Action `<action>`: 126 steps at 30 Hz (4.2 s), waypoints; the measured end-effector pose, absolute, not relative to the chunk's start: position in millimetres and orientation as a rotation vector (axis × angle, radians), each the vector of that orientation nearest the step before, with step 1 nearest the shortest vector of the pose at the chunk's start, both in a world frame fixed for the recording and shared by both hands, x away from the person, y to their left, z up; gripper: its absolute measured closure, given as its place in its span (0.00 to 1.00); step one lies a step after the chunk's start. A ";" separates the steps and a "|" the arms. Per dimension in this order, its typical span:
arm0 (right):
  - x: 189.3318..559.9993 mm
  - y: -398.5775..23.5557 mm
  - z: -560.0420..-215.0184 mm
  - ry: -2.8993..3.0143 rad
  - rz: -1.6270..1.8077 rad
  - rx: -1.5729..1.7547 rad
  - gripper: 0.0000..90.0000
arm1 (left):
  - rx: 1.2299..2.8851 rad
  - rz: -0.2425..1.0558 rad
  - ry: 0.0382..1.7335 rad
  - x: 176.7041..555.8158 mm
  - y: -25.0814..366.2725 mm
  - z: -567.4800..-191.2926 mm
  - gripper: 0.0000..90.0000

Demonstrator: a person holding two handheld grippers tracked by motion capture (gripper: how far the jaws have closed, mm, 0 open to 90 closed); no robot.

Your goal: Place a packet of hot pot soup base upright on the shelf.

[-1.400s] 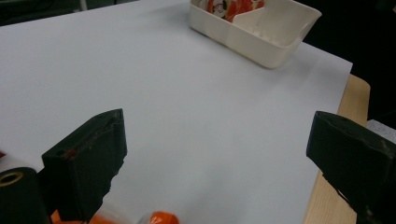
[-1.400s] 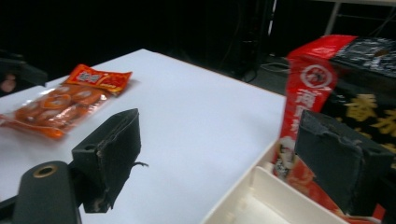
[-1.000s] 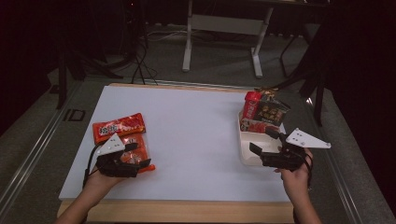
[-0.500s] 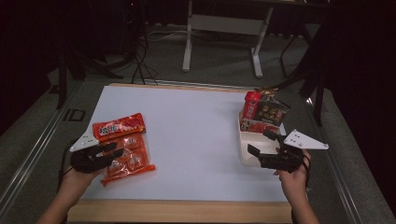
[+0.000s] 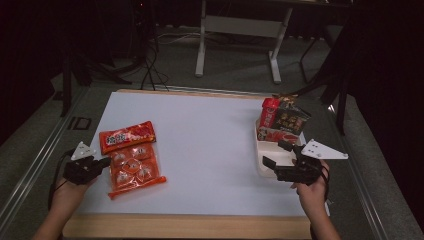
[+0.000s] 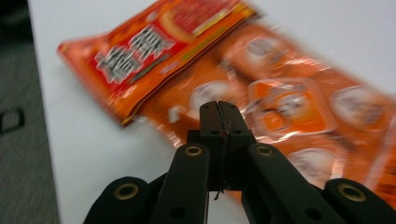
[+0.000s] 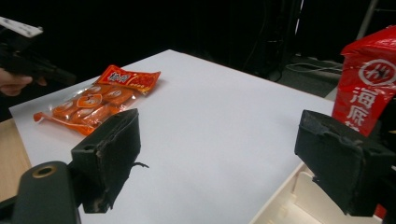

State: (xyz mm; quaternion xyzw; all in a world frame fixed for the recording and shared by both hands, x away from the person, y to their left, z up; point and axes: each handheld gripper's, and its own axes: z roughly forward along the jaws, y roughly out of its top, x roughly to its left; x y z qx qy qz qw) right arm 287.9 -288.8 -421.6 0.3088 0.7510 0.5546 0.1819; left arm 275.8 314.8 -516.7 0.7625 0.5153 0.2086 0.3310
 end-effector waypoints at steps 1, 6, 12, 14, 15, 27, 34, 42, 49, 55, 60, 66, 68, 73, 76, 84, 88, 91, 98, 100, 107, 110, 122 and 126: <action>287.7 -288.2 -421.8 2.123 1.566 0.868 0.16 | 1.987 0.539 1.361 278.7 317.2 -519.4 1.00; 287.6 -288.1 -423.1 2.134 1.557 0.870 0.16 | 2.016 0.542 1.426 292.0 322.0 -530.6 1.00; 287.4 -288.3 -424.0 2.138 1.560 0.874 0.16 | 2.014 0.490 1.425 298.6 317.5 -536.1 1.00; 286.9 -287.4 -424.1 2.143 1.552 0.872 0.16 | 2.054 0.514 1.428 299.8 314.7 -538.3 1.00; 286.8 -287.1 -424.1 2.145 1.547 0.869 0.16 | 2.053 0.512 1.429 300.2 314.6 -537.8 1.00; 287.9 -283.3 -426.2 2.172 1.540 0.854 0.16 | 2.075 0.468 1.399 311.0 303.4 -538.2 1.00; 288.5 -285.7 -427.2 2.169 1.543 0.865 0.16 | 2.112 0.450 1.343 318.6 284.2 -536.6 1.00; 288.7 -285.3 -427.3 2.175 1.546 0.861 0.16 | 2.145 0.424 1.269 325.7 262.8 -536.2 1.00; 288.4 -285.0 -427.3 2.177 1.547 0.863 0.16 | 2.165 0.372 1.186 328.7 240.5 -535.9 1.00; 288.2 -286.2 -428.0 2.179 1.544 0.868 0.16 | 2.183 0.359 1.135 328.1 225.9 -535.1 1.00; 288.2 -286.1 -428.0 2.179 1.550 0.868 0.16 | 2.167 0.368 1.082 324.3 231.9 -536.5 1.00; 288.0 -285.0 -428.0 2.182 1.544 0.864 0.16 | 2.148 0.371 1.080 320.1 237.3 -538.3 1.00; 287.8 -284.6 -428.0 2.186 1.544 0.863 0.16 | 2.141 0.363 1.081 321.0 235.6 -540.8 1.00; 287.5 -284.7 -427.6 2.185 1.544 0.858 0.16 | 2.146 0.358 1.056 322.5 235.0 -542.0 1.00; 288.8 -284.3 -429.0 2.191 1.545 0.863 0.16 | 2.139 0.338 1.070 323.7 234.4 -541.9 1.00; 287.4 -281.9 -427.8 2.199 1.539 0.844 0.16 | 2.152 0.311 1.048 328.1 219.1 -540.9 1.00; 287.4 -282.9 -428.2 2.198 1.538 0.848 0.16 | 2.172 0.308 1.015 330.6 205.3 -540.0 1.00; 287.3 -283.8 -428.1 2.196 1.542 0.851 0.16 | 2.181 0.291 0.996 332.8 195.9 -539.7 1.00; 286.8 -285.3 -427.9 2.188 1.544 0.851 0.16 | 2.202 0.276 0.938 335.4 175.0 -539.3 1.00; 286.3 -285.6 -427.5 2.186 1.548 0.849 0.16 | 2.203 0.274 0.929 336.0 171.7 -539.4 1.00; 286.0 -286.6 -428.3 2.186 1.545 0.854 0.16 | 2.198 0.250 0.905 335.5 174.2 -538.8 1.00; 285.7 -286.9 -426.8 2.179 1.550 0.851 0.16 | 2.205 0.246 0.857 328.8 177.1 -533.0 1.00; 285.4 -285.0 -426.0 2.183 1.552 0.841 0.16 | 2.223 0.194 0.836 286.2 198.9 -524.2 1.00; 284.9 -283.7 -425.5 2.186 1.549 0.837 0.16 | 2.243 0.165 0.822 276.9 199.0 -528.1 1.00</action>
